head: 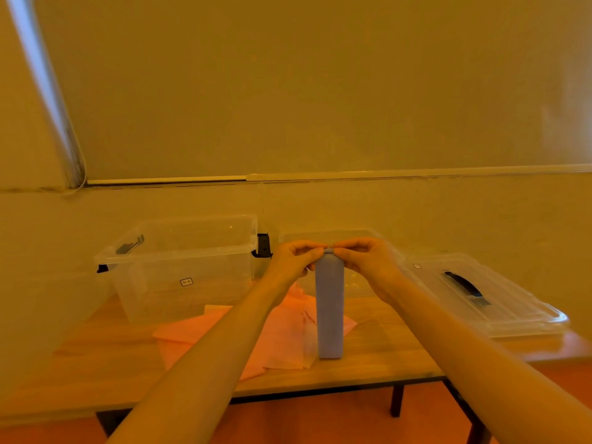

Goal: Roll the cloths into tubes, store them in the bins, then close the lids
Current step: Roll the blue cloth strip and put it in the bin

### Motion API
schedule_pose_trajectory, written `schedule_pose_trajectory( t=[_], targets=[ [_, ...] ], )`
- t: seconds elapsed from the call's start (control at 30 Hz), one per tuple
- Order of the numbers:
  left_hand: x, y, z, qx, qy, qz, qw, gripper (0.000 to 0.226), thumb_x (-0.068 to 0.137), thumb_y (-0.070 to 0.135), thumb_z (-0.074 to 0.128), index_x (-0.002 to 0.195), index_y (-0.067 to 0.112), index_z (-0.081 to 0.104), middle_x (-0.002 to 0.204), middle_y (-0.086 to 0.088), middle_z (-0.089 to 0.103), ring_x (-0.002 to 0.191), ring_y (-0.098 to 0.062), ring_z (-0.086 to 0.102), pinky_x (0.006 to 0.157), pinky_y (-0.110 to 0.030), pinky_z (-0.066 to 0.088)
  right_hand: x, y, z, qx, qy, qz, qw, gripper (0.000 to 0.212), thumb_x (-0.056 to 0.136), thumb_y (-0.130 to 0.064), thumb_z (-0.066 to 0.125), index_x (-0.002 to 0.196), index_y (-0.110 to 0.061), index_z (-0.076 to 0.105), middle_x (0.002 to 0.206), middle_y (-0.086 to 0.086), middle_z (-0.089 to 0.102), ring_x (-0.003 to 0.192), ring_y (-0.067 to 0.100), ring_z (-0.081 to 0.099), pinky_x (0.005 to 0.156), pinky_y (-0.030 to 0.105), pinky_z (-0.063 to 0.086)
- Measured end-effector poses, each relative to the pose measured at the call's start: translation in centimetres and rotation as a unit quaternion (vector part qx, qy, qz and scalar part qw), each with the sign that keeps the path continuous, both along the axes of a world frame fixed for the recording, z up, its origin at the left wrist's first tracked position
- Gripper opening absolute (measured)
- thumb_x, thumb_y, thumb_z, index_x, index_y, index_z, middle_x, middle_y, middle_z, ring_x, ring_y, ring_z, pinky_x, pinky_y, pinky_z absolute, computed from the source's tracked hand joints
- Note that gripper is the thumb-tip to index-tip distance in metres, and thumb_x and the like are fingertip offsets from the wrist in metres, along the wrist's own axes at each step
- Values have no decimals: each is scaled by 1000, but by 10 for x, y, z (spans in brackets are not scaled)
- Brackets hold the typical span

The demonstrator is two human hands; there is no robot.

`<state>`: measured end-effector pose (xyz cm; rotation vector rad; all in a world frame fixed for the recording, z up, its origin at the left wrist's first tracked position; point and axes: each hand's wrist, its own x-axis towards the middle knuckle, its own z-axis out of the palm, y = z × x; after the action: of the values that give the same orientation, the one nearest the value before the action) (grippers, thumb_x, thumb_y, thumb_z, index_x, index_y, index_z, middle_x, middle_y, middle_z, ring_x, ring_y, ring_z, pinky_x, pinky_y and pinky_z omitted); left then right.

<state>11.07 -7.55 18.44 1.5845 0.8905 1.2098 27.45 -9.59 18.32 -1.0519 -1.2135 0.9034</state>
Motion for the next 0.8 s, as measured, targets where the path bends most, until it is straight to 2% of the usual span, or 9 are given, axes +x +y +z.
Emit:
schedule_pose_trajectory(
  t=[0.13, 0.23, 0.33, 0.43, 0.6, 0.73, 0.8],
  targets=[
    [2, -3, 0, -2, 16, 19, 1000, 8, 91, 16, 64, 87, 21, 67, 62, 4, 59, 51, -5, 48, 47, -17, 35, 1, -5, 1, 6, -11, -8, 1000, 14, 82, 2, 70, 82, -12, 70, 89, 10, 71, 82, 16, 68, 71, 24, 56],
    [1, -4, -1, 4, 32, 26, 999, 8, 90, 13, 65, 86, 19, 67, 65, 0, 59, 52, -5, 48, 47, -16, 37, 1, -9, 2, 13, -28, -14, 999, 18, 81, 3, 71, 83, -15, 71, 92, 8, 71, 83, 13, 68, 67, 19, 55],
    [1, -5, -1, 11, 22, 34, 999, 6, 89, 10, 65, 90, 16, 68, 64, 2, 59, 51, -2, 48, 46, -12, 38, 1, -8, -1, 0, -30, -20, 999, 18, 80, 0, 73, 89, -15, 70, 95, 9, 71, 89, 17, 68, 71, 22, 56],
    [1, -4, 0, 14, 4, 43, 999, 6, 89, 11, 65, 90, 16, 68, 64, 5, 59, 52, -1, 48, 45, -11, 38, -1, -8, 0, -32, 11, -7, 999, 18, 82, -6, 72, 100, -7, 68, 98, 12, 71, 91, 21, 69, 70, 26, 58],
    [0, -3, -2, 13, 15, 36, 999, 9, 88, 11, 66, 96, 16, 68, 68, 5, 60, 57, -2, 50, 47, -11, 39, 0, -10, -3, -31, 23, -6, 999, 5, 84, -5, 70, 88, -8, 69, 88, 10, 71, 80, 18, 70, 60, 23, 56],
    [3, -3, -4, -4, 31, 27, 999, 4, 92, 22, 63, 92, 22, 67, 70, 4, 60, 57, -5, 50, 49, -17, 36, 1, -9, -5, -16, 35, -8, 999, 10, 83, -1, 69, 85, -10, 69, 83, 8, 70, 78, 19, 69, 67, 29, 58],
    [5, -3, -5, -6, 34, 23, 999, 9, 93, 21, 60, 87, 20, 66, 67, 1, 58, 54, -7, 48, 48, -17, 34, 2, -8, -7, -11, 23, -11, 1000, 12, 83, 0, 69, 85, -12, 69, 84, 8, 70, 81, 21, 69, 71, 31, 58]
  ],
)
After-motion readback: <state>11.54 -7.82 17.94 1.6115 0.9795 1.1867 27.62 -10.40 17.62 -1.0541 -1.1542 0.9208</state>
